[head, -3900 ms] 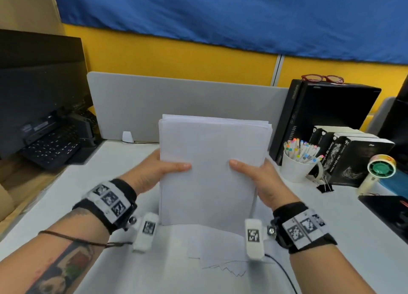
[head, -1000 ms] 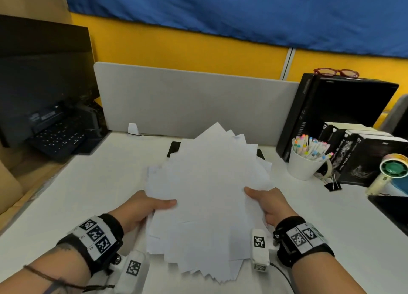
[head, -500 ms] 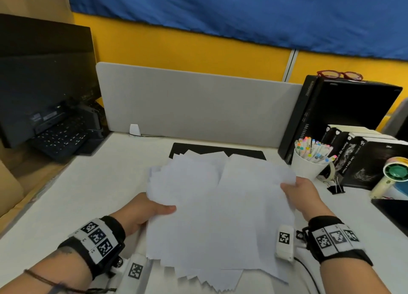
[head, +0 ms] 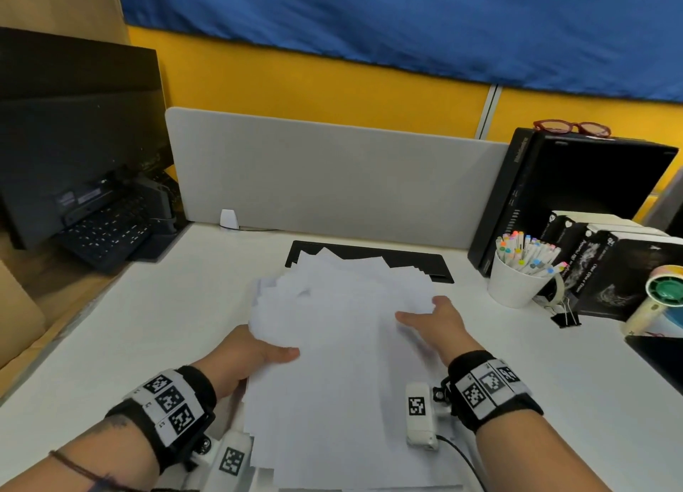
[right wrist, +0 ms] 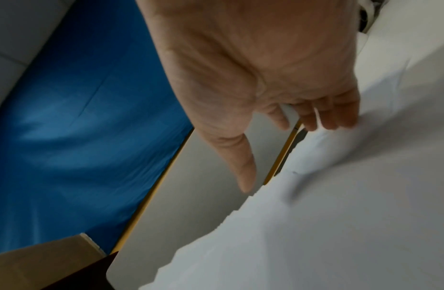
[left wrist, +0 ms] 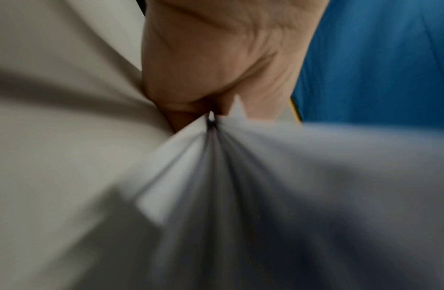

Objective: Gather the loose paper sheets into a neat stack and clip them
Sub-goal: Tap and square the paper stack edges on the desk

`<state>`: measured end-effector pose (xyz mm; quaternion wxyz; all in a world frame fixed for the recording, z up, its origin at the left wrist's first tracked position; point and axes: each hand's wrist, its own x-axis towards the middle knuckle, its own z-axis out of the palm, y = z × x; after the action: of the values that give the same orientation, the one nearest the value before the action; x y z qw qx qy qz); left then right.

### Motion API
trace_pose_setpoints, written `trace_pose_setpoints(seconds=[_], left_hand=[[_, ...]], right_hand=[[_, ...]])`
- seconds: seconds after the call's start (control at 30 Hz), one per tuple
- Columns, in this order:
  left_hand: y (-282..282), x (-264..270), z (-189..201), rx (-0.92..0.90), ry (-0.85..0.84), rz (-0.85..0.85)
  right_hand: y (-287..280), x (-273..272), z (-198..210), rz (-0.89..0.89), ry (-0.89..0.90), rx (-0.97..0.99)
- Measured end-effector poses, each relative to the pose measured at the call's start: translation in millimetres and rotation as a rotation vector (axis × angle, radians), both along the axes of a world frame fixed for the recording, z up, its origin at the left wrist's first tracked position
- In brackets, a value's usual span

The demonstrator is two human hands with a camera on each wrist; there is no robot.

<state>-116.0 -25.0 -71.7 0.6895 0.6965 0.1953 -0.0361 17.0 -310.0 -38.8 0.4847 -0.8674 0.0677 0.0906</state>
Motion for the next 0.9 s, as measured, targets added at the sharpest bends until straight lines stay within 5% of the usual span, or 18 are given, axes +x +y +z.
trace_pose_setpoints(seconds=[0.37, 0.5, 0.6, 0.73, 0.83, 0.9], left_hand=[[-5, -12, 13, -0.159, -0.067, -0.07], [-12, -17, 30, -0.278, 0.012, 0.077], [1, -16, 32, -0.568, 0.002, 0.289], [-7, -14, 42, -0.33, 0.071, -0.011], [-5, -9, 36, -0.218, 0.05, -0.108], [-3, -9, 34, -0.213, 0.032, -0.095]], right_hand=[[-21, -21, -18, 0.192, 0.123, 0.487], [-20, -20, -13, 0.441, 0.118, 0.407], [-21, -21, 1, 0.548, 0.202, 0.48], [-9, -31, 9, 0.484, 0.285, 0.562], [1, -31, 0, 0.592, 0.285, 0.362], [6, -28, -6, 0.514, 0.2, 0.252]])
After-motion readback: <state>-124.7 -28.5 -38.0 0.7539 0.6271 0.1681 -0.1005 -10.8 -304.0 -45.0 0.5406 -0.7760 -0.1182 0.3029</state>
